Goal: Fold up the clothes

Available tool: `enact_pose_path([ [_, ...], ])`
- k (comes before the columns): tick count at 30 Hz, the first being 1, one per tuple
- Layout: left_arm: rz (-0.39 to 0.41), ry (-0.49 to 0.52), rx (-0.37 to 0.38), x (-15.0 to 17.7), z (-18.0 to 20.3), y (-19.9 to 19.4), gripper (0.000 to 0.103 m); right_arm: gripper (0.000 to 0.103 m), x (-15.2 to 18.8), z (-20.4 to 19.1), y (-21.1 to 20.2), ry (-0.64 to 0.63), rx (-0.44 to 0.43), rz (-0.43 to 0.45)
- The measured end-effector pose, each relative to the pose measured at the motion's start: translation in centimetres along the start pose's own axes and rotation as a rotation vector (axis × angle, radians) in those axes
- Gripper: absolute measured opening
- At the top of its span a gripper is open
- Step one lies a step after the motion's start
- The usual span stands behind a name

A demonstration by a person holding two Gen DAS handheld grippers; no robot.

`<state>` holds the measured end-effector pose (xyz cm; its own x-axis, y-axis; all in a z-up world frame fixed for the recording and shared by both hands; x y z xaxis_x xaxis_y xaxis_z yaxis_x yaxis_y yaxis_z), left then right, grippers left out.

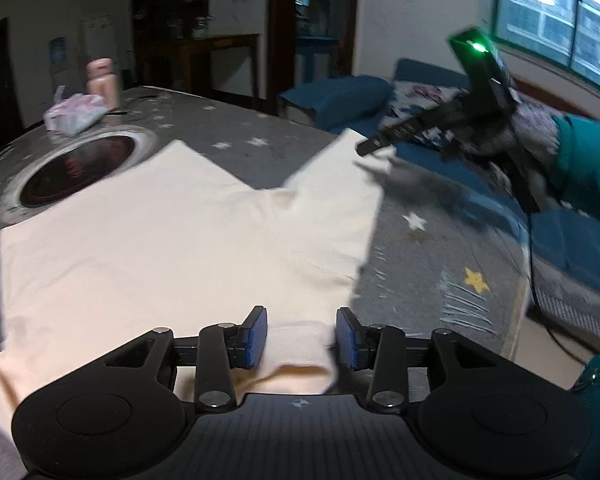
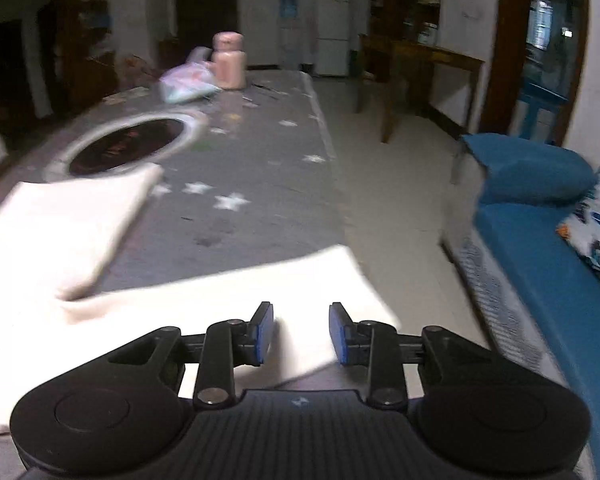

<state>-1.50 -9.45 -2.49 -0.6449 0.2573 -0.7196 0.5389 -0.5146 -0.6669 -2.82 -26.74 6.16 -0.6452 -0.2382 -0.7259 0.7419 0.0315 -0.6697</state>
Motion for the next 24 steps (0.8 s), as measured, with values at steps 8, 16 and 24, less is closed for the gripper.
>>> enact_pose_path([
  [8, 0.131, -0.29, -0.305, -0.6, -8.8, -4.7, 0.041, 0.039, -1.0, -4.0, -0.5, -0.054, -0.118, 0.037],
  [16, 0.22, -0.6, -0.637, -0.2, -19.3, -8.5, 0.041, 0.043, -0.6, -5.1, 0.5, -0.048, -0.139, 0.01],
  [24, 0.213, -0.729, -0.757, 0.2, -25.1, -7.6, 0.039, 0.048, -0.3, -5.5, 0.9, -0.05, -0.143, -0.005],
])
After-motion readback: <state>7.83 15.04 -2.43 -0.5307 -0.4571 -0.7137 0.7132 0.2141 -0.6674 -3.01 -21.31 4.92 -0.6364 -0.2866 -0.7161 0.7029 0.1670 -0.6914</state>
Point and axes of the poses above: each gripper's, at about its wrist camera, not at the fingertips, and y roughly the way its jaws point, z to its right, x to its underside, the point moved 2 cm from there along y, roughly the way its jaws point, and after that the axes turned 13 degrees about -y, right-handed, at the moved point
